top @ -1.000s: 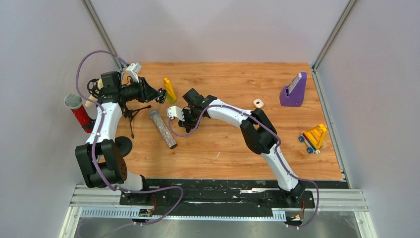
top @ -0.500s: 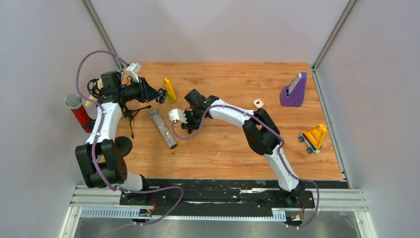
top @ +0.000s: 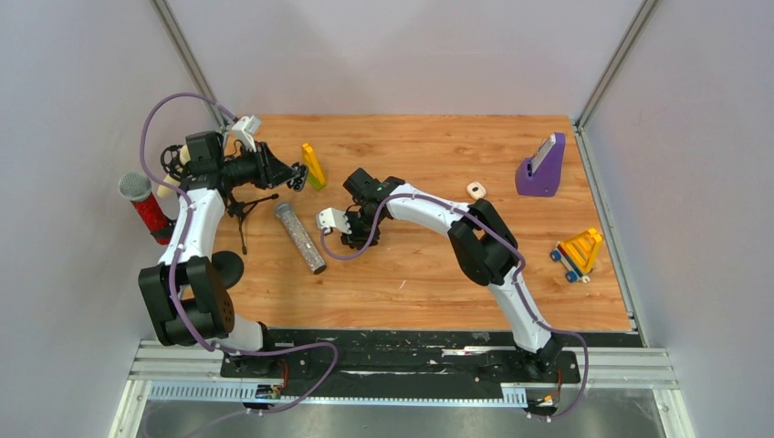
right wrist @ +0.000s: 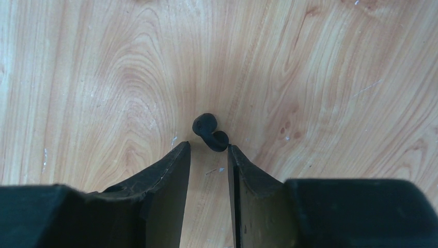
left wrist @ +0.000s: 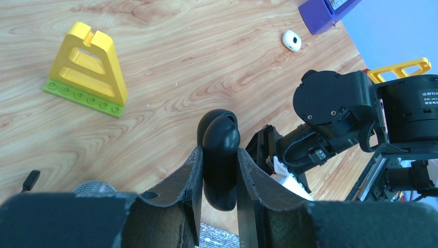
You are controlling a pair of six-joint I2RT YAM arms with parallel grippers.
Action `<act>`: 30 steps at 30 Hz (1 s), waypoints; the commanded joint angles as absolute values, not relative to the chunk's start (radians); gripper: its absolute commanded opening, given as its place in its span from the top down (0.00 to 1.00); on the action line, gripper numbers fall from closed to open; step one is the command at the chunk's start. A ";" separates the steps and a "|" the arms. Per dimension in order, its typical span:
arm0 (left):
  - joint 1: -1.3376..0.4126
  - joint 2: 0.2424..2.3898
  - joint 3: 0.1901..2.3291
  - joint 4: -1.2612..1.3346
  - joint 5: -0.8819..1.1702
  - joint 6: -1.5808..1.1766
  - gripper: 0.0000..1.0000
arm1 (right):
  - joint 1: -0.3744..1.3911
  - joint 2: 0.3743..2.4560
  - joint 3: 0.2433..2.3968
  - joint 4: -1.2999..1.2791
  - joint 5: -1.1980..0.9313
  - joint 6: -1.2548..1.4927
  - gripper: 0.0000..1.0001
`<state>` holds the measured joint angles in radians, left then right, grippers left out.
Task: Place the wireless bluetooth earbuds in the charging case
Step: Pick up the earbud from the center of the board.
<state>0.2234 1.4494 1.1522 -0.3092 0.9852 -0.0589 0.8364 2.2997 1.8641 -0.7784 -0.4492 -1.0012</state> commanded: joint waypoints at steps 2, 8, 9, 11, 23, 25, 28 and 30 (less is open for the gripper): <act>0.231 1.440 1.167 -0.281 1.007 -0.064 0.85 | 0.838 2.270 1.889 -0.791 -0.497 -1.023 0.67; 0.231 1.442 1.167 -0.282 1.009 -0.066 0.85 | 0.838 2.266 1.910 -0.791 -0.490 -1.025 0.67; 0.231 1.442 1.167 -0.282 1.010 -0.066 0.85 | 0.838 2.265 1.912 -0.792 -0.490 -1.025 0.67; 0.230 1.442 1.169 -0.283 1.009 -0.066 0.85 | 0.839 2.263 1.917 -0.792 -0.485 -1.025 0.67; 0.230 1.444 1.169 -0.282 1.014 -0.066 0.84 | 0.846 2.255 1.905 -0.783 -0.469 -1.031 0.68; 0.231 1.444 1.169 -0.283 1.015 -0.066 0.85 | 0.847 2.254 1.905 -0.779 -0.472 -1.028 0.68; 0.231 1.446 1.170 -0.284 1.017 -0.066 0.84 | 0.848 2.251 1.911 -0.776 -0.472 -1.026 0.69; 0.232 1.448 1.170 -0.284 1.019 -0.066 0.84 | 0.848 2.248 1.913 -0.776 -0.475 -1.025 0.70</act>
<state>0.2234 1.4494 1.1522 -0.3096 0.9901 -0.0589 0.8394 2.2997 1.8805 -0.7883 -0.4545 -1.0023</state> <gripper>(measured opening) 0.326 0.310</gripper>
